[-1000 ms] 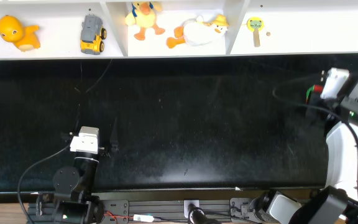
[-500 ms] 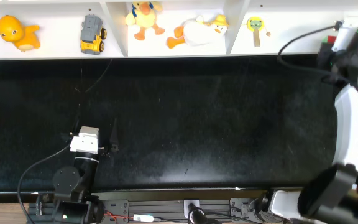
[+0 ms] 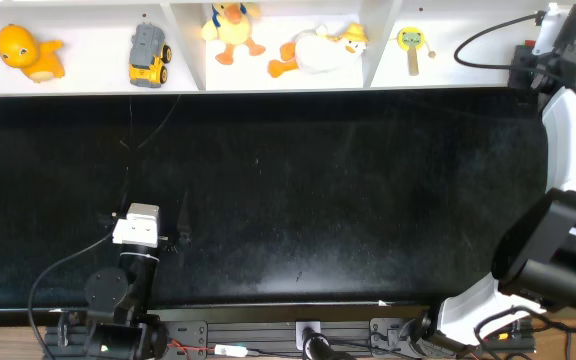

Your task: Store Toys

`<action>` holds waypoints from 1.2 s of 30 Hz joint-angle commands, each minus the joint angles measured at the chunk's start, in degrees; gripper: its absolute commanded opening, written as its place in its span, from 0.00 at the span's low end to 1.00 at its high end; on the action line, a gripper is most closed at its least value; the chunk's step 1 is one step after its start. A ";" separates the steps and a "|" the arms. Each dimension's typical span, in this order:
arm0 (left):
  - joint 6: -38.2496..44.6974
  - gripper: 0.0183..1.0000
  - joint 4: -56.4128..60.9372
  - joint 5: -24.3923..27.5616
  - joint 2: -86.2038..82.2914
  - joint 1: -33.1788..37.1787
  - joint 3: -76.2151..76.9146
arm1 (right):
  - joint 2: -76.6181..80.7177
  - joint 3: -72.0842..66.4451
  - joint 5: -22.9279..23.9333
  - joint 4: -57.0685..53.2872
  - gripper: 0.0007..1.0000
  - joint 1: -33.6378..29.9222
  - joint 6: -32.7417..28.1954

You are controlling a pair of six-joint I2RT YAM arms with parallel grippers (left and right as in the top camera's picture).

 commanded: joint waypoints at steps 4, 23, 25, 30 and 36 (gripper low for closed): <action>-0.63 1.00 -0.09 -0.31 -0.55 -0.26 -0.17 | 0.90 2.34 0.24 -0.26 1.00 0.68 0.61; -0.63 1.00 -0.09 -0.31 -0.55 -0.26 -0.17 | -37.79 -45.46 -0.81 9.77 1.00 1.11 0.63; -0.63 1.00 -0.09 -0.31 -0.55 -0.26 -0.17 | -45.46 -54.07 -1.99 16.26 0.99 3.32 0.87; -0.63 1.00 -0.09 -0.31 -0.55 -0.26 -0.17 | -68.22 -72.50 -1.90 26.53 1.00 11.52 2.75; -0.63 1.00 -0.09 -0.31 -0.55 -0.26 -0.17 | -89.20 -82.75 -1.90 26.88 1.00 16.48 4.48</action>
